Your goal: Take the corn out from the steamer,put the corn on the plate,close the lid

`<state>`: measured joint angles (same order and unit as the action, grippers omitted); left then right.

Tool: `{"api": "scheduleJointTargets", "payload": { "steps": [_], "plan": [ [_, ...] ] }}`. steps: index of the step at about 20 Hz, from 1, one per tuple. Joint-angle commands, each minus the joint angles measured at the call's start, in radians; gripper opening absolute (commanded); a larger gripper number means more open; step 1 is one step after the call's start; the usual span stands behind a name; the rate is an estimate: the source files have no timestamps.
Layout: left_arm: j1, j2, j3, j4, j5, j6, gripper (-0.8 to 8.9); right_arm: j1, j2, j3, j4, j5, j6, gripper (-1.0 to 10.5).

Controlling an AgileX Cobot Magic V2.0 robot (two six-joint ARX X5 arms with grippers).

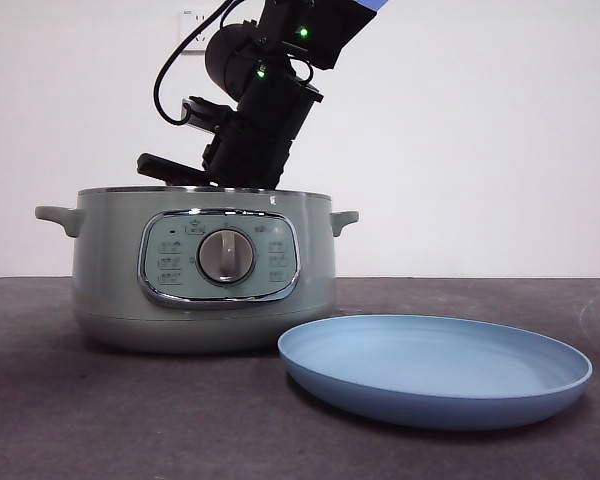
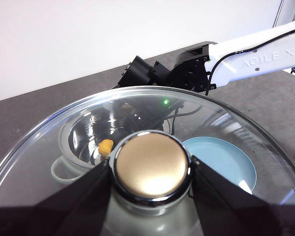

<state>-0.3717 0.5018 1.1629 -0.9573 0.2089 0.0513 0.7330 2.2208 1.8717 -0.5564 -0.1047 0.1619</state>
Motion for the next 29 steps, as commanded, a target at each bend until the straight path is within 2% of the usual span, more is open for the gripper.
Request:
{"api": "scheduleJointTargets", "payload": {
  "steps": [1, 4, 6, 9, 12, 16, 18, 21, 23, 26, 29],
  "plan": [
    [-0.002, -0.011, 0.005, 0.049, 0.004, -0.005, -0.08, 0.003, 0.013, 0.000, 0.007, -0.001, 0.026, -0.2],
    [-0.002, -0.011, 0.005, 0.036, 0.002, -0.003, -0.08, 0.008, -0.023, 0.003, 0.063, -0.001, 0.074, -0.2],
    [-0.002, -0.011, 0.005, 0.037, 0.002, -0.003, -0.08, 0.008, -0.106, 0.004, 0.072, 0.000, 0.073, -0.2],
    [-0.002, -0.011, 0.005, 0.039, 0.003, -0.004, -0.08, -0.002, -0.261, 0.004, -0.012, 0.016, 0.074, -0.2],
    [-0.002, -0.011, 0.005, 0.045, 0.003, -0.004, -0.08, -0.021, -0.436, 0.004, -0.176, 0.148, 0.027, -0.2],
    [-0.002, -0.011, 0.005, 0.046, 0.003, -0.003, -0.08, -0.039, -0.606, -0.002, -0.336, 0.244, -0.014, -0.2],
    [-0.002, -0.011, 0.005, 0.051, 0.003, -0.004, -0.08, -0.061, -0.679, -0.036, -0.388, 0.246, -0.016, -0.2],
    [-0.002, -0.011, 0.005, 0.051, 0.003, -0.003, -0.08, -0.103, -0.820, -0.221, -0.357, 0.245, 0.002, -0.2],
    [-0.002, -0.011, 0.005, 0.052, 0.003, -0.004, -0.08, -0.135, -0.952, -0.449, -0.250, 0.237, 0.040, -0.2],
    [-0.002, -0.011, 0.005, 0.066, 0.003, -0.005, -0.08, -0.158, -1.060, -0.702, -0.142, 0.225, 0.080, -0.2],
    [-0.002, -0.010, 0.005, 0.077, 0.003, -0.007, -0.08, -0.169, -1.080, -0.926, 0.009, 0.137, 0.144, -0.2]
  ]
}}
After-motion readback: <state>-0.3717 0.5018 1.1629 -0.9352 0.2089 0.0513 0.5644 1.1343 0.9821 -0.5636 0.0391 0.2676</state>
